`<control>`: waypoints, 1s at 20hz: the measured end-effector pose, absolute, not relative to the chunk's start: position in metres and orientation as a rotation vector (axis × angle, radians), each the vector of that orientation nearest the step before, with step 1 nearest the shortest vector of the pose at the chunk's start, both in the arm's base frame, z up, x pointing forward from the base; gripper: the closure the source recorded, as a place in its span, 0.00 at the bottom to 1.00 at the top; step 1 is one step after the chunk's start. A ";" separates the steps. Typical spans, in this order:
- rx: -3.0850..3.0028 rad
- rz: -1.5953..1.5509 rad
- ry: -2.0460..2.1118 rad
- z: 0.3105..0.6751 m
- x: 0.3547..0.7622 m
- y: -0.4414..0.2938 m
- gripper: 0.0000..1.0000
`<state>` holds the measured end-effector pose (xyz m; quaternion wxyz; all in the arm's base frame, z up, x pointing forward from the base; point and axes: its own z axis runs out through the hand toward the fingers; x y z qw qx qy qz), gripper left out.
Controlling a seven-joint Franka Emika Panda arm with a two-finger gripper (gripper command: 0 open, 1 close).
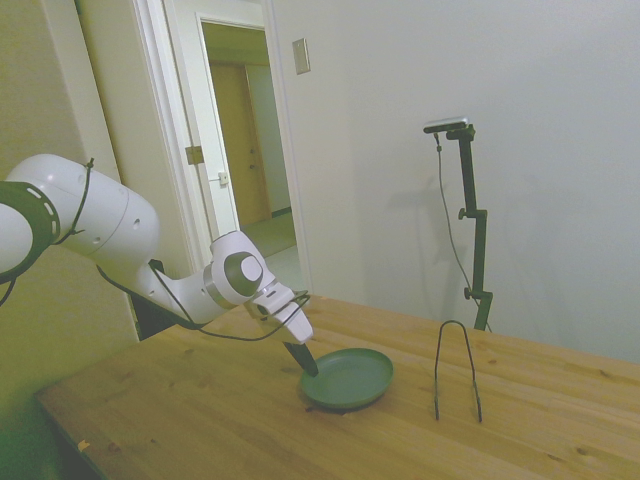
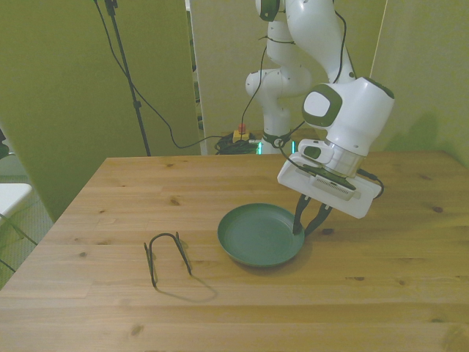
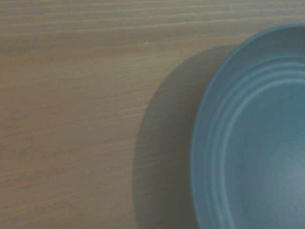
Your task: Load the plate
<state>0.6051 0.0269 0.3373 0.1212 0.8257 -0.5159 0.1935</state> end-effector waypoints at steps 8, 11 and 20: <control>2.406 0.574 -1.527 0.343 0.605 0.021 1.00; 2.402 0.564 -1.554 0.345 0.605 0.017 1.00; 2.462 0.521 -1.683 0.384 0.602 0.016 1.00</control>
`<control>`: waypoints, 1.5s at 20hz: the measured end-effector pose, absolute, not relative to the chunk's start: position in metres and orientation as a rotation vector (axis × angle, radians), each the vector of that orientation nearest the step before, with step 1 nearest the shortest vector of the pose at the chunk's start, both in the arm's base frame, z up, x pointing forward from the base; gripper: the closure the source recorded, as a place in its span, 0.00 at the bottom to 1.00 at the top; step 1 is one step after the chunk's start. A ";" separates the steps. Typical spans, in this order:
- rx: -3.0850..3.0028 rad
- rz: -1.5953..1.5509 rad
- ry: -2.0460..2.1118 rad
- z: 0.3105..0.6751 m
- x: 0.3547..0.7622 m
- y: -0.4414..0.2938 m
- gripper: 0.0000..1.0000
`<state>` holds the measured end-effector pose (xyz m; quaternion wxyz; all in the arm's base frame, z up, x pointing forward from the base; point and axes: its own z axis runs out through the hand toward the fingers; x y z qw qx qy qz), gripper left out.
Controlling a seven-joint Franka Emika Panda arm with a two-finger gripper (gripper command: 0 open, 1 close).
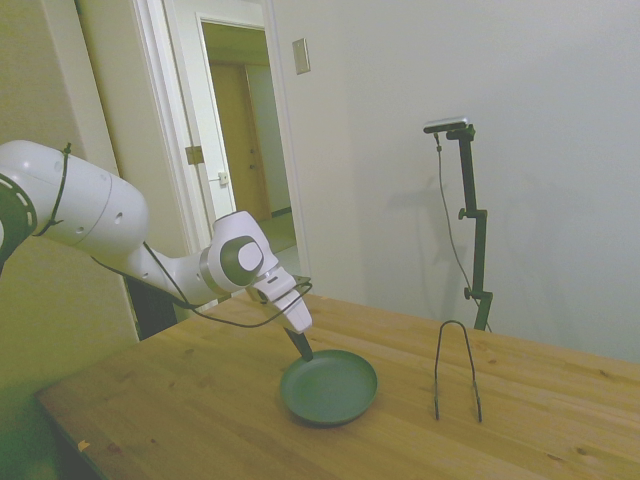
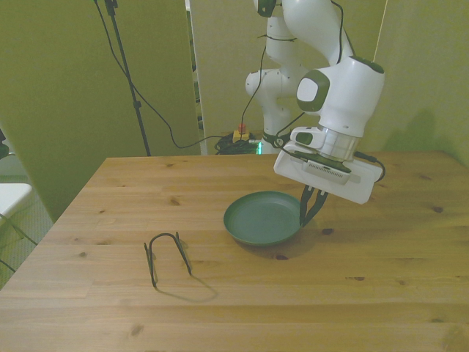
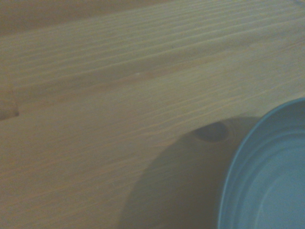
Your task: Load the plate
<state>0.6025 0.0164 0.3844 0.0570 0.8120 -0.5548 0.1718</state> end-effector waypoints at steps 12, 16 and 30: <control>2.550 0.492 -1.887 0.473 0.598 0.050 1.00; 2.578 0.480 -1.967 0.512 0.598 0.052 1.00; 2.624 0.475 -2.013 0.546 0.583 0.044 1.00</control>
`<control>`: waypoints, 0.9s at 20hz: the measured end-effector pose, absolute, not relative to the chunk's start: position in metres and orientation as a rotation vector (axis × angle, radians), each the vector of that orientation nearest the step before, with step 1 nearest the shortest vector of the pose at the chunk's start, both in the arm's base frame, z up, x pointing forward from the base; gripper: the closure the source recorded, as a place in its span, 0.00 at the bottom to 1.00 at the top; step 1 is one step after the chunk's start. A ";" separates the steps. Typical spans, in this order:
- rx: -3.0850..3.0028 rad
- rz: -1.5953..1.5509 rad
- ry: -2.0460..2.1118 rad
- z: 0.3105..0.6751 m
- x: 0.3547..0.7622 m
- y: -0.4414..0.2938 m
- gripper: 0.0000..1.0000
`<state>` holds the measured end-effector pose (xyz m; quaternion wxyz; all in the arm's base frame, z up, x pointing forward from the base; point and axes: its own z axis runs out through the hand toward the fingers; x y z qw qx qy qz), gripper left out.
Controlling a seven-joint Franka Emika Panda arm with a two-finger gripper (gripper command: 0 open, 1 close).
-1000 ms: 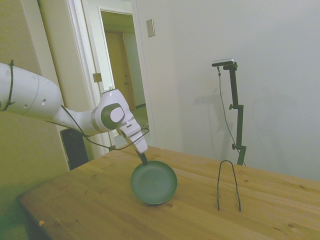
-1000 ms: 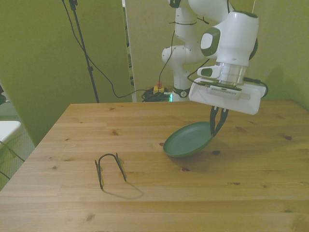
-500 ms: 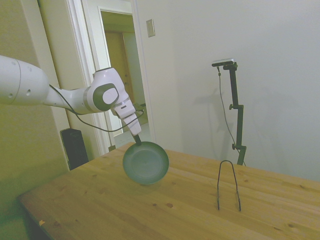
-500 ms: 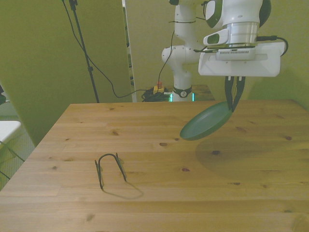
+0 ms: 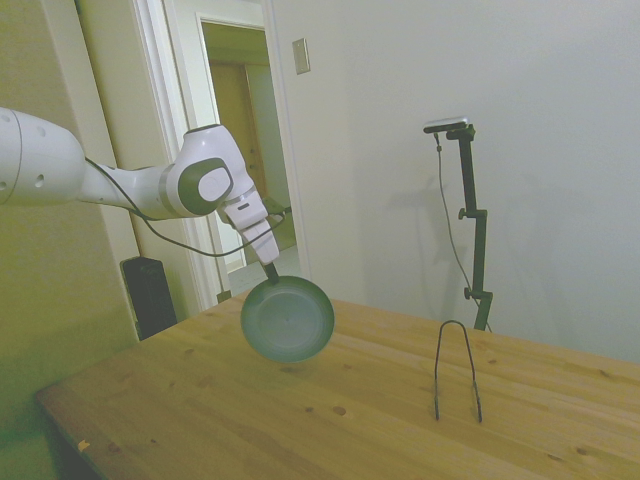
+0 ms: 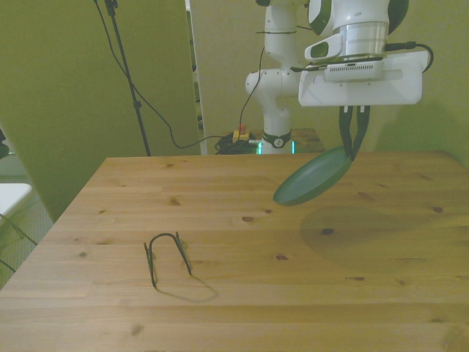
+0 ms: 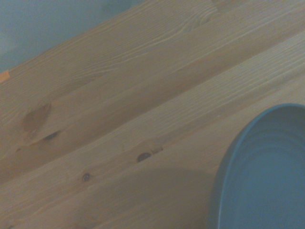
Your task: Load the plate
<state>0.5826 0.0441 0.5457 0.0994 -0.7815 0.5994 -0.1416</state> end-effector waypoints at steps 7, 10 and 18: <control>-2.310 -0.411 1.770 0.545 0.579 0.044 1.00; -2.283 -0.410 1.773 0.546 0.580 0.041 1.00; -2.007 -0.511 1.833 0.565 0.593 -0.043 1.00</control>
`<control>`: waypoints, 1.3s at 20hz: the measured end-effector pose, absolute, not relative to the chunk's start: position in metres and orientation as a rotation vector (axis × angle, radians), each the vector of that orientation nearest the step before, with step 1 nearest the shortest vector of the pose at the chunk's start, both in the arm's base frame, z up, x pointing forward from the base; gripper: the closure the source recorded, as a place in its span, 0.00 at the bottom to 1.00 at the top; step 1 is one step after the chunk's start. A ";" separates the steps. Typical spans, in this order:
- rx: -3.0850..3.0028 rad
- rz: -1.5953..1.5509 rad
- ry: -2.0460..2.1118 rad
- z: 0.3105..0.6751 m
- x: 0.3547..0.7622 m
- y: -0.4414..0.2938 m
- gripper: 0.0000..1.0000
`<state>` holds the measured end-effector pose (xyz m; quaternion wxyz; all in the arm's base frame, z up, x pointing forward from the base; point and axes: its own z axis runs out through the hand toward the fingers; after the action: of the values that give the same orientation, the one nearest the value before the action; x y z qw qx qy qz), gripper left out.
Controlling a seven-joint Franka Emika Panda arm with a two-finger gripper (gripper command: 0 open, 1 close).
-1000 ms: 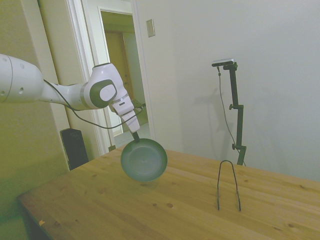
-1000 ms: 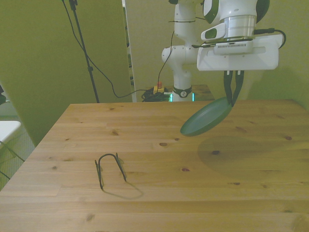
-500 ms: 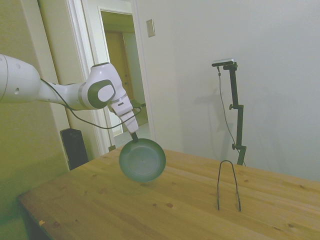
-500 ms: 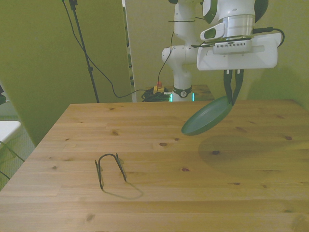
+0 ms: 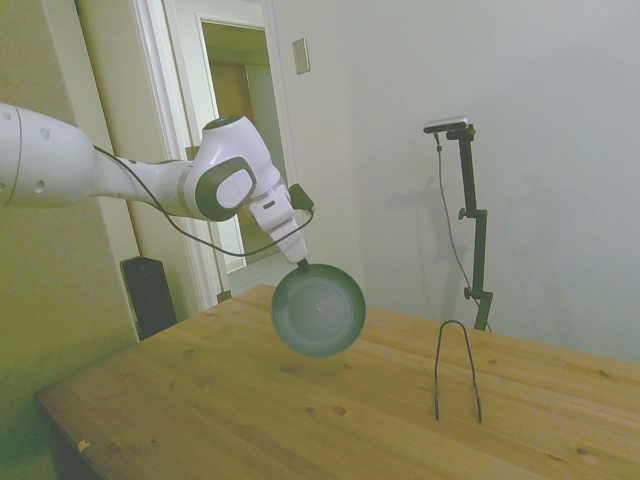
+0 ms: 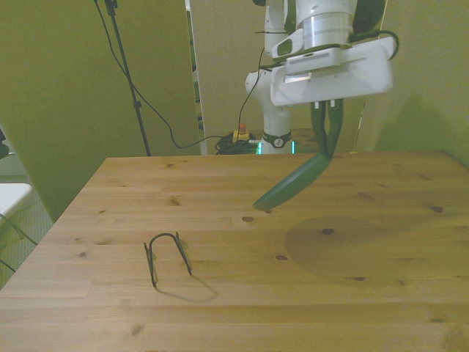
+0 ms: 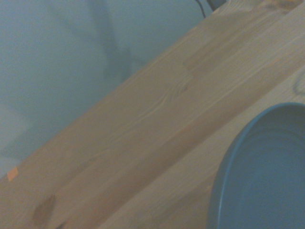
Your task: Load the plate
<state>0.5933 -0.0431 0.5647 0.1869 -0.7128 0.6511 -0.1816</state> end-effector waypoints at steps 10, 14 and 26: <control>-1.777 -0.529 1.864 0.588 0.593 -0.164 1.00; -1.738 -0.538 1.861 0.591 0.585 -0.194 1.00; -1.699 -0.559 1.891 0.582 0.582 -0.240 1.00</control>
<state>0.5817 -0.2397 0.5820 0.2661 -0.6293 0.7002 -0.2070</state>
